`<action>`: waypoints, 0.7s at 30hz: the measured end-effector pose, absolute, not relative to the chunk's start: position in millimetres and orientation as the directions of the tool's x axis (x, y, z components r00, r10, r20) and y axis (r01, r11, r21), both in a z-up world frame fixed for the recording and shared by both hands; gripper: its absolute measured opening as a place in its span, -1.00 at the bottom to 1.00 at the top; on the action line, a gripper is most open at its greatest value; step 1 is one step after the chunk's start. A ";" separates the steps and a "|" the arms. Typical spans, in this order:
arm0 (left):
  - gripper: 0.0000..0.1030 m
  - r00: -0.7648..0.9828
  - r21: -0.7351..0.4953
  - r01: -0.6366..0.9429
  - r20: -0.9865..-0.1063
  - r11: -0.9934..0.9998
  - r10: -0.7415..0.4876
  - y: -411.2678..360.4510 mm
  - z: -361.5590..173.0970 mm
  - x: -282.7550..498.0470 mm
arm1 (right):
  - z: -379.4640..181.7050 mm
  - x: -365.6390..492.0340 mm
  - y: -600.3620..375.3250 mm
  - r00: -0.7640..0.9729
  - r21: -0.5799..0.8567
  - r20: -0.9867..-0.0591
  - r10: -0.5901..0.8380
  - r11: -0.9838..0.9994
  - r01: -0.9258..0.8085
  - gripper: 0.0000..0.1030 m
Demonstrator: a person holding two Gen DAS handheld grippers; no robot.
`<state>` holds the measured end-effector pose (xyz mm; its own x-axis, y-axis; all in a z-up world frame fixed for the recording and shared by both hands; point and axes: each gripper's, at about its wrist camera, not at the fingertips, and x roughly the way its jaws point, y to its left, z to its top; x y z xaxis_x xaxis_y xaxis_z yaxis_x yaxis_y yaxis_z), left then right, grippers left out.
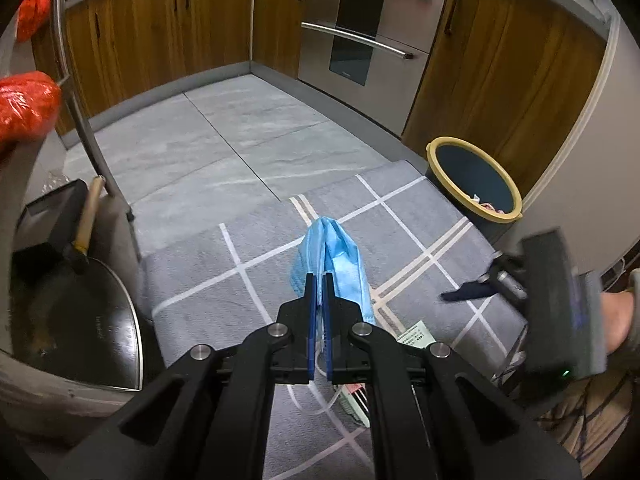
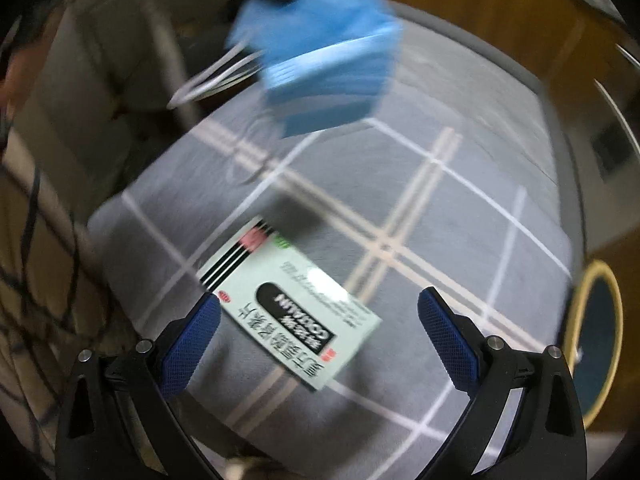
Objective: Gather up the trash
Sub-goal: 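Grasp the blue mask with the left tool while the right tool grasps the COLTALIN box, then carry the blue mask and COLTALIN box over the teal bin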
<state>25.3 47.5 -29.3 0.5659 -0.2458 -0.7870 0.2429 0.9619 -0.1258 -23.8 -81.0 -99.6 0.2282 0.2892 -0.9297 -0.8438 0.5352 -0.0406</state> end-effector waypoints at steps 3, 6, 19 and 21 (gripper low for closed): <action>-0.95 0.549 -0.146 0.246 -0.794 0.958 -0.262 47.6 -34.7 28.9 | -119.2 -25.1 -71.0 0.186 -0.034 -0.943 0.275 0.477 -0.878 0.90; -0.95 0.539 -0.133 0.261 -0.802 0.956 -0.258 45.5 -39.9 33.7 | -137.2 -28.3 -61.3 0.145 -0.022 -0.954 0.263 0.423 -0.906 0.90; -0.95 0.507 -0.182 0.265 -0.809 0.947 -0.297 40.3 -50.0 45.4 | -171.7 -22.1 -46.8 0.073 0.032 -0.964 0.254 0.385 -0.922 0.78; -0.95 0.507 -0.184 0.262 -0.809 0.947 -0.298 39.7 -49.8 46.3 | -168.8 -20.9 -48.8 0.083 0.024 -0.963 0.256 0.387 -0.922 0.63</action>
